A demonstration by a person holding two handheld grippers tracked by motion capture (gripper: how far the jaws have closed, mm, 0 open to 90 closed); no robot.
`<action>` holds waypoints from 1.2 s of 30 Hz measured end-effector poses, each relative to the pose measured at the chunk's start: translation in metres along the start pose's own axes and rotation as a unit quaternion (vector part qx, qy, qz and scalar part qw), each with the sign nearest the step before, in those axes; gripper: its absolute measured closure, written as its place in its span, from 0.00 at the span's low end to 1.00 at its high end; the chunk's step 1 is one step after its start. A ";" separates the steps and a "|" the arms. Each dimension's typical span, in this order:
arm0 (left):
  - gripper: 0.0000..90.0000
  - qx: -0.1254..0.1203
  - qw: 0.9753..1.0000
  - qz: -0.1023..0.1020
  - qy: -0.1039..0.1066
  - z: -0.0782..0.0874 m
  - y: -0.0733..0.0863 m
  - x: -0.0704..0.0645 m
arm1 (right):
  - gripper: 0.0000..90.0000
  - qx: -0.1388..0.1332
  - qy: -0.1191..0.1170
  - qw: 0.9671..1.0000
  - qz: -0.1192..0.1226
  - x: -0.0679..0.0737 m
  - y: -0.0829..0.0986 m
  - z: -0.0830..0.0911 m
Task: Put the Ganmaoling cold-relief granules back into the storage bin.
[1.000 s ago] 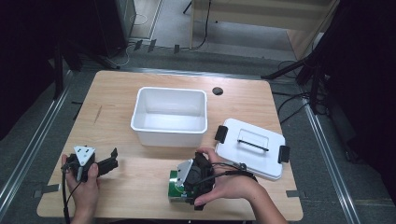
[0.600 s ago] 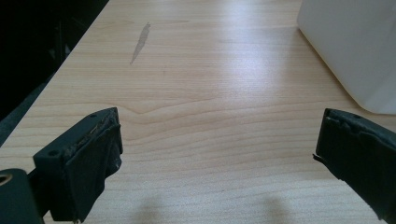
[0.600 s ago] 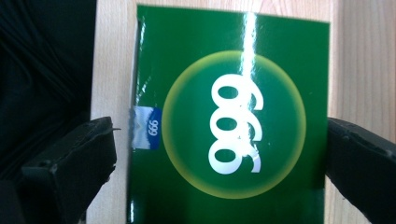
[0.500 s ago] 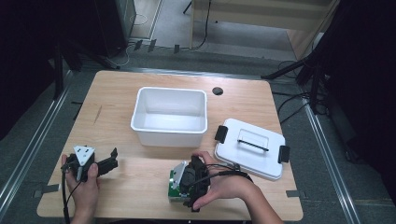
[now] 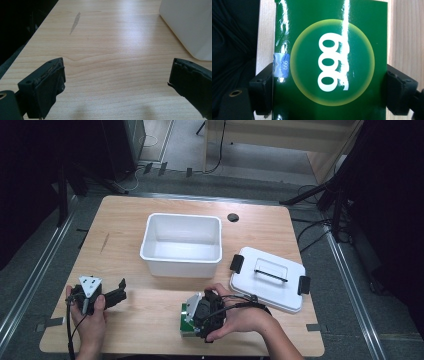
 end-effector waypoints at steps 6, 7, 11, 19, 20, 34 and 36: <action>0.01 -0.001 1.000 0.001 0.001 0.000 0.000 0.000 | 0.18 0.002 0.005 1.000 0.019 0.001 0.000 0.003; 0.01 -0.001 1.000 0.001 0.001 0.000 0.000 0.000 | 0.18 0.003 0.005 1.000 0.020 0.001 0.000 0.004; 0.01 0.000 1.000 -0.001 0.000 0.000 0.000 0.000 | 0.18 0.001 0.007 1.000 0.020 -0.001 0.003 0.009; 0.01 0.000 1.000 -0.001 -0.001 0.000 0.000 0.000 | 0.18 0.003 0.014 1.000 0.016 -0.005 0.012 0.021; 0.01 0.000 1.000 -0.001 -0.001 0.000 0.000 0.000 | 0.18 0.005 0.017 1.000 0.016 -0.006 0.014 0.022; 0.01 -0.001 1.000 -0.003 -0.002 0.001 0.000 0.000 | 0.18 0.010 0.037 0.999 0.004 -0.021 0.038 0.047; 0.01 -0.001 1.000 -0.002 -0.001 0.001 0.000 0.000 | 0.18 0.014 0.041 0.999 0.001 -0.024 0.043 0.051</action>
Point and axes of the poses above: each handheld gripper's, and its own axes: z roughly backward along the jaws, y roughly out of its underside, x roughly to its left, the point moved 9 cm from there along -z, roughly forward along the jaws, and after that the axes turned 2 degrees about z, right-handed, at the moved point
